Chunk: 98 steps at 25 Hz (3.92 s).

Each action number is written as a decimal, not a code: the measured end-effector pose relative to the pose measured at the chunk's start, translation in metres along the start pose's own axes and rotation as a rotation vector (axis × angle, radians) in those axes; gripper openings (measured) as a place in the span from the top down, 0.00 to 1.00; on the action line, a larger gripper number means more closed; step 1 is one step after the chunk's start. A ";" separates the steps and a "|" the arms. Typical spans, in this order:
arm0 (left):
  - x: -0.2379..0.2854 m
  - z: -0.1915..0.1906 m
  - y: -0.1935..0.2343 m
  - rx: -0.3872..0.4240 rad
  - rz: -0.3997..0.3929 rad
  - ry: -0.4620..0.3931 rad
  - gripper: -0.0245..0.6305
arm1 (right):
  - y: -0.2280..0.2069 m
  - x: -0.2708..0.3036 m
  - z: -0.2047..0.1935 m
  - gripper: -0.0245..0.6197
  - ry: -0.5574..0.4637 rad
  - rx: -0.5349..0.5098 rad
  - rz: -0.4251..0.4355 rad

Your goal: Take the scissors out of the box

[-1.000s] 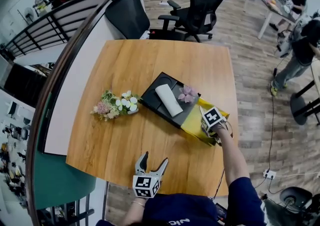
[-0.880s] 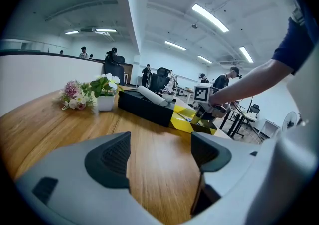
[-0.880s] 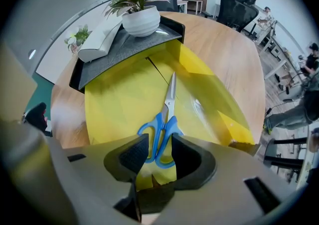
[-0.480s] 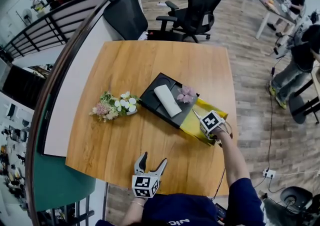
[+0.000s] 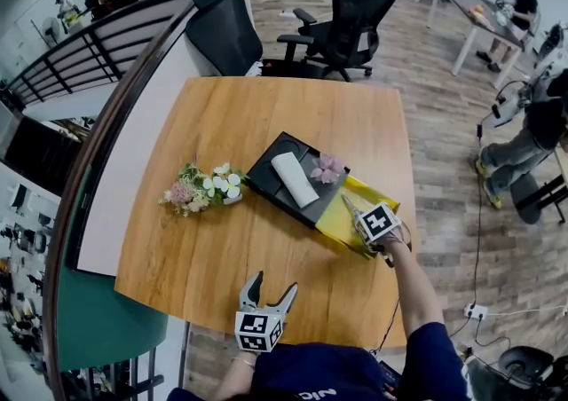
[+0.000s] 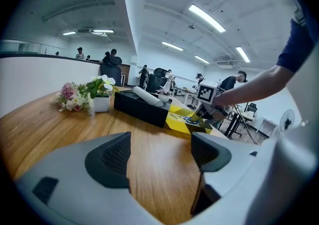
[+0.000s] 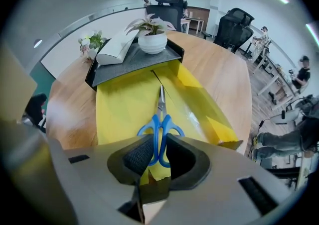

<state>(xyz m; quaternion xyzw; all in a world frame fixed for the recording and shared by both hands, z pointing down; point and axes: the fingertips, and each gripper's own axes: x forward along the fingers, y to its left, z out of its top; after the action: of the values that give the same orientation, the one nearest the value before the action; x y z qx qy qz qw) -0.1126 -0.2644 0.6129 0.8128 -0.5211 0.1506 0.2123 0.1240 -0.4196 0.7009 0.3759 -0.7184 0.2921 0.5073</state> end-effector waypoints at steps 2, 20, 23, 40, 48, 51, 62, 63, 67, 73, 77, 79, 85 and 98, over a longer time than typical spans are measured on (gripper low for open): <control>-0.002 -0.001 -0.003 0.002 -0.001 0.000 0.39 | 0.000 -0.006 0.003 0.82 -0.031 -0.002 -0.007; -0.013 -0.003 -0.030 0.019 -0.036 -0.028 0.39 | 0.022 -0.075 0.010 0.82 -0.320 0.016 -0.020; -0.013 -0.002 -0.039 0.026 -0.052 -0.032 0.39 | 0.024 -0.094 0.006 0.82 -0.384 0.012 -0.047; -0.009 0.002 -0.076 0.023 -0.101 -0.072 0.39 | 0.042 -0.181 -0.019 0.82 -0.732 -0.039 -0.169; -0.008 0.009 -0.084 0.027 -0.117 -0.092 0.39 | 0.056 -0.214 -0.043 0.82 -0.905 -0.005 -0.227; -0.008 0.010 -0.088 0.028 -0.122 -0.096 0.39 | 0.063 -0.220 -0.054 0.81 -0.953 0.006 -0.242; -0.010 0.016 -0.100 0.040 -0.157 -0.120 0.39 | 0.088 -0.215 -0.111 0.82 -1.009 0.181 -0.261; -0.011 0.016 -0.100 0.040 -0.157 -0.122 0.39 | 0.088 -0.214 -0.114 0.81 -1.006 0.191 -0.265; -0.012 0.019 -0.097 0.041 -0.155 -0.130 0.39 | 0.089 -0.214 -0.119 0.82 -1.005 0.204 -0.282; -0.016 0.024 -0.097 0.056 -0.164 -0.139 0.41 | 0.093 -0.213 -0.118 0.81 -1.004 0.204 -0.280; -0.021 0.027 -0.095 0.060 -0.168 -0.157 0.63 | 0.098 -0.211 -0.113 0.82 -1.004 0.191 -0.270; -0.023 0.029 -0.094 0.065 -0.157 -0.165 0.76 | 0.098 -0.212 -0.112 0.82 -1.009 0.202 -0.259; -0.026 0.035 -0.093 0.089 -0.149 -0.183 0.96 | 0.098 -0.212 -0.109 0.81 -1.014 0.198 -0.253; -0.023 0.035 -0.095 0.057 -0.199 -0.168 0.96 | 0.089 -0.211 -0.105 0.82 -1.025 0.230 -0.260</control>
<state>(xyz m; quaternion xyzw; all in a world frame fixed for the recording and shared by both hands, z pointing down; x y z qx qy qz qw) -0.0343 -0.2286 0.5540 0.8759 -0.4493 0.0749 0.1588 0.1454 -0.2358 0.5305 0.6093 -0.7846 0.0829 0.0791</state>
